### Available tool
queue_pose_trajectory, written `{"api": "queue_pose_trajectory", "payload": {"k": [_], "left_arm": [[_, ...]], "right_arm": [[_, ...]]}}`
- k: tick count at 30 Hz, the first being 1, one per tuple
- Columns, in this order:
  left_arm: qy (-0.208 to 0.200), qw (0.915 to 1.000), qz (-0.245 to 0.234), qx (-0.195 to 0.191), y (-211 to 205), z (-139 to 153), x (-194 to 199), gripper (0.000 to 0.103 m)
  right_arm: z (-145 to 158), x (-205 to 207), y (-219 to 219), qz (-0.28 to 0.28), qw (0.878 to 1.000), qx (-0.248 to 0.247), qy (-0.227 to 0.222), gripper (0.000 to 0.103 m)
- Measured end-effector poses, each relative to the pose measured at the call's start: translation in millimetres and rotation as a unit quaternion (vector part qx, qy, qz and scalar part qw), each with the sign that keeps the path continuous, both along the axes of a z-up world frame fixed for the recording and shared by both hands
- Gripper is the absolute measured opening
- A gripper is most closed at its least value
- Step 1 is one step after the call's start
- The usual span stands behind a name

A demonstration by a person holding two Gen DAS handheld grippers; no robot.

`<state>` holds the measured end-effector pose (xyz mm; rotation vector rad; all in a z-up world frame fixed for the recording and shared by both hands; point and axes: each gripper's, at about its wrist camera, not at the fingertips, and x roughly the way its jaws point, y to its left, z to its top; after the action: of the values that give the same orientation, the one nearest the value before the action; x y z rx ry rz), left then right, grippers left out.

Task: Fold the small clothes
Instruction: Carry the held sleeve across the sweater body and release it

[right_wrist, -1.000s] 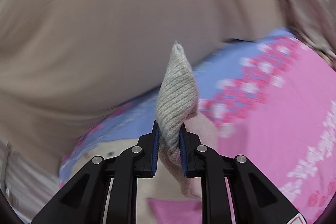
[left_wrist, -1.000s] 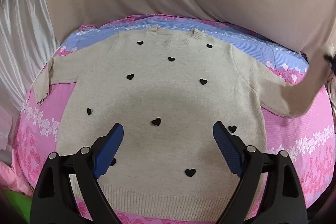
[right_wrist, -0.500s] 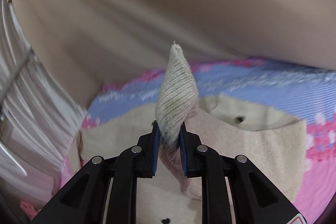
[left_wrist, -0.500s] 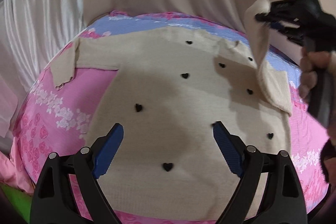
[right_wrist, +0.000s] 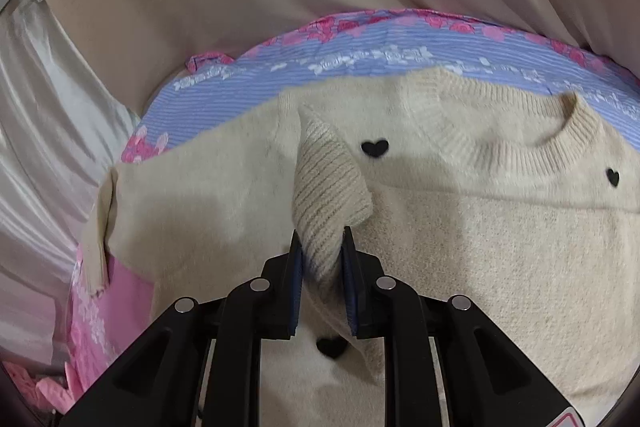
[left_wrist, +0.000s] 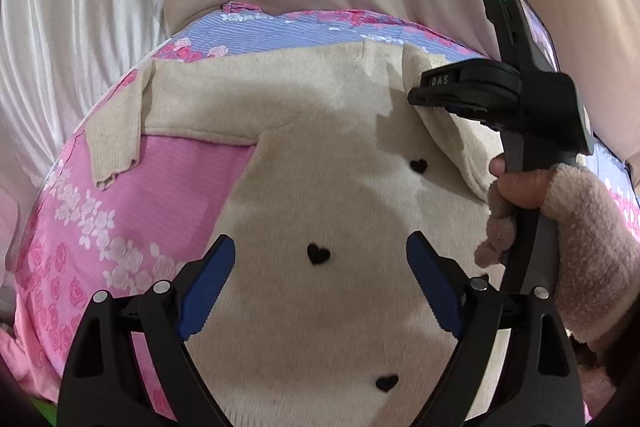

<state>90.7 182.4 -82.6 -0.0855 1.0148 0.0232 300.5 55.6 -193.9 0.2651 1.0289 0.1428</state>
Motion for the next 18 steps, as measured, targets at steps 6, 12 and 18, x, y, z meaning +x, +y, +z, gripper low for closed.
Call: {"api": "queue_pose_trajectory", "payload": {"k": [6, 12, 18], "left_arm": [[0.015, 0.9988, -0.003, -0.047, 1.1, -7.6, 25.0, 0.087], [0.029, 0.9933, 0.015, -0.111, -9.4, -26.9, 77.3, 0.090], [0.064, 0.9842, 0.045, -0.159, -28.4, -71.5, 140.8, 0.070]], "right_arm": [[-8.3, 6.9, 3.1, 0.027, 0.999, -0.009, 0.032, 0.031], [53.1, -103.8, -94.0, -0.074, 0.994, 0.007, -0.077, 0.060], [11.7, -186.9, -196.2, -0.185, 0.973, -0.138, 0.003, 0.060]]}}
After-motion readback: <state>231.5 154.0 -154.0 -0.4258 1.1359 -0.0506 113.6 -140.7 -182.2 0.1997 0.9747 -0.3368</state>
